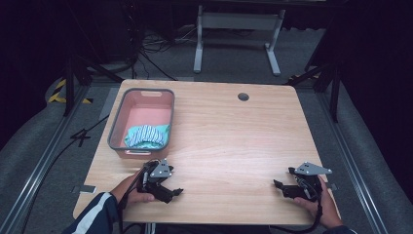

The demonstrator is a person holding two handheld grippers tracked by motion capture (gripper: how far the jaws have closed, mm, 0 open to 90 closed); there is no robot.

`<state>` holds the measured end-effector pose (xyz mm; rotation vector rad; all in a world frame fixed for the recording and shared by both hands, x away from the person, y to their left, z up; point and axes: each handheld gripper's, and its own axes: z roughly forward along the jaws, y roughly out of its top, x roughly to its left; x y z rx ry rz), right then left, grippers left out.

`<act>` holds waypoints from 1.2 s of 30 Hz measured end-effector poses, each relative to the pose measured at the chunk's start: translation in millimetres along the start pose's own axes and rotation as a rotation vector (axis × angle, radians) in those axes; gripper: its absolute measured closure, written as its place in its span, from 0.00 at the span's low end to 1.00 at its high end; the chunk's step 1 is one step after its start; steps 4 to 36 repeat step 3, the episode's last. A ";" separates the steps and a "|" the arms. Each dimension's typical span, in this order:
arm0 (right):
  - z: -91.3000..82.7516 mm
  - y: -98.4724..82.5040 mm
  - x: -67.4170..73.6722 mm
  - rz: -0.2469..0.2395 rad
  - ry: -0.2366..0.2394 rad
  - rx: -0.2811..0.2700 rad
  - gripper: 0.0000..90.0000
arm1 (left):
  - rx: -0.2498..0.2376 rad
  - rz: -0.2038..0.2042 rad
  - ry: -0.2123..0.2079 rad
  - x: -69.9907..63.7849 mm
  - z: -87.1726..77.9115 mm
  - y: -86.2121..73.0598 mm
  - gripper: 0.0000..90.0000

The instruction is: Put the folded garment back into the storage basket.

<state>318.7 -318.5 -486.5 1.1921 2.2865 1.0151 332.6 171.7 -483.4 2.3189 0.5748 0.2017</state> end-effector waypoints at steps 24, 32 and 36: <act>0.0 0.0 0.0 0.000 0.000 0.000 0.22 | 0.001 0.000 0.000 0.0 0.0 0.0 0.15; 0.0 0.0 0.0 0.000 0.000 0.000 0.22 | 0.001 0.000 0.000 0.0 0.0 0.0 0.15; 0.0 0.0 0.0 0.000 0.000 0.000 0.22 | 0.001 0.000 0.000 0.0 0.0 0.0 0.15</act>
